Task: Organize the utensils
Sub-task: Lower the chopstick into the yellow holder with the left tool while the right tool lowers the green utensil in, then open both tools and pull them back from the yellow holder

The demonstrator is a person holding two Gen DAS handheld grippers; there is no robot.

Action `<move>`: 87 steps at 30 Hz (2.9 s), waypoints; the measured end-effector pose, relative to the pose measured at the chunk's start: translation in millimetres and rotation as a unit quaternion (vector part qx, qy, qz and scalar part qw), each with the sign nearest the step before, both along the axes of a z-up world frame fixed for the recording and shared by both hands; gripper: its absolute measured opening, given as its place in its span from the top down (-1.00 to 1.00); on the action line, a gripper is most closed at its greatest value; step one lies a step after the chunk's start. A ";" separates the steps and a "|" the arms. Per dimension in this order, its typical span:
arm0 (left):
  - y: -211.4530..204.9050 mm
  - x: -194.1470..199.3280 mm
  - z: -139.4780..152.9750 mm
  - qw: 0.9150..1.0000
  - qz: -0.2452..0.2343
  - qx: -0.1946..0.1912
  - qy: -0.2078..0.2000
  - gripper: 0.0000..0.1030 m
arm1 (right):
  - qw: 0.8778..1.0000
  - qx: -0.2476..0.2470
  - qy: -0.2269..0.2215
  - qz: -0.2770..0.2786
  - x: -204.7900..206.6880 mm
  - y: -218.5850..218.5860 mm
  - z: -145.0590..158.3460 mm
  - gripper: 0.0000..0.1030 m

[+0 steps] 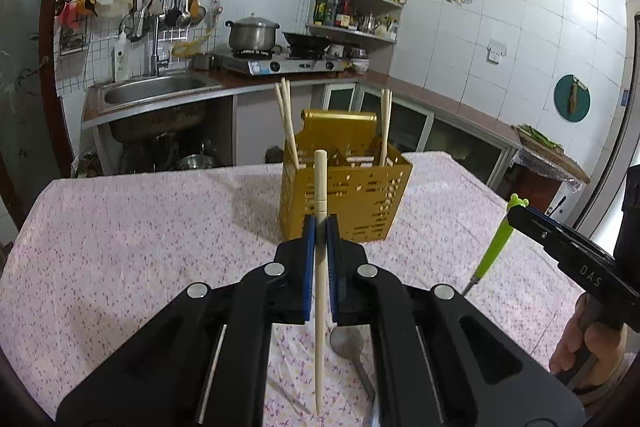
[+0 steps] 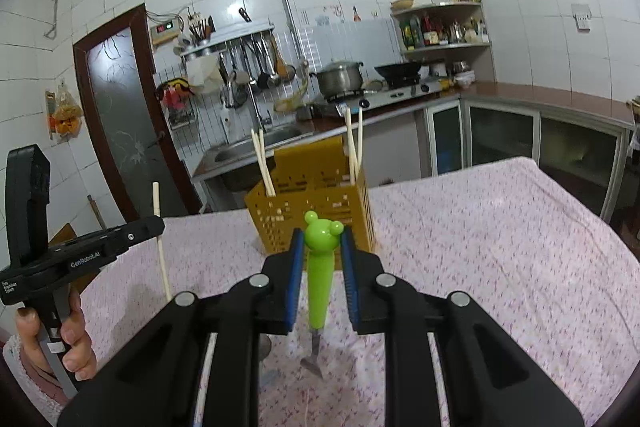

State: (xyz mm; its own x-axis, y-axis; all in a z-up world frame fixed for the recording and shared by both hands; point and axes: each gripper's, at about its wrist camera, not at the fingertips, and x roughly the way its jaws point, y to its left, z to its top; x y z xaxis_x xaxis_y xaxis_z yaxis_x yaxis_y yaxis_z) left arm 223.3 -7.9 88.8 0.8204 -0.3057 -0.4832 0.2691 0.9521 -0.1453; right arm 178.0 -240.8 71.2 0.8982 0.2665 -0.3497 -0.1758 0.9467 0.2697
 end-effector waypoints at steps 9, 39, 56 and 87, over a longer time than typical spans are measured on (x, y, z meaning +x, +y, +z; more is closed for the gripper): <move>-6.4 11.4 29.8 1.000 -0.004 -0.002 -0.029 0.91 | 1.000 -0.012 -0.011 -0.004 14.6 -4.4 23.0 0.63; -49.1 179.5 98.9 0.988 -0.004 -0.025 -0.155 0.91 | 0.997 -0.049 -0.051 0.015 172.1 -0.2 113.1 0.63; -38.3 178.5 -12.5 0.995 0.019 0.001 -0.097 0.91 | 0.997 -0.071 -0.002 0.007 199.8 19.5 6.7 0.63; 34.9 48.4 -17.2 0.997 0.060 0.034 0.024 -0.90 | 0.992 -0.087 0.082 -0.041 81.6 15.7 -6.9 -0.47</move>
State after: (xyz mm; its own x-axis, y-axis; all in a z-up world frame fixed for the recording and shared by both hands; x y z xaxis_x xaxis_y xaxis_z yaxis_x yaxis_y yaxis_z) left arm 271.7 27.1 71.6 0.8239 -0.1717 -0.5401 0.1473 0.9851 -0.0886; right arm 259.5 -225.1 64.3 0.8420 0.1181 -0.5264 -0.0639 0.9907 0.1201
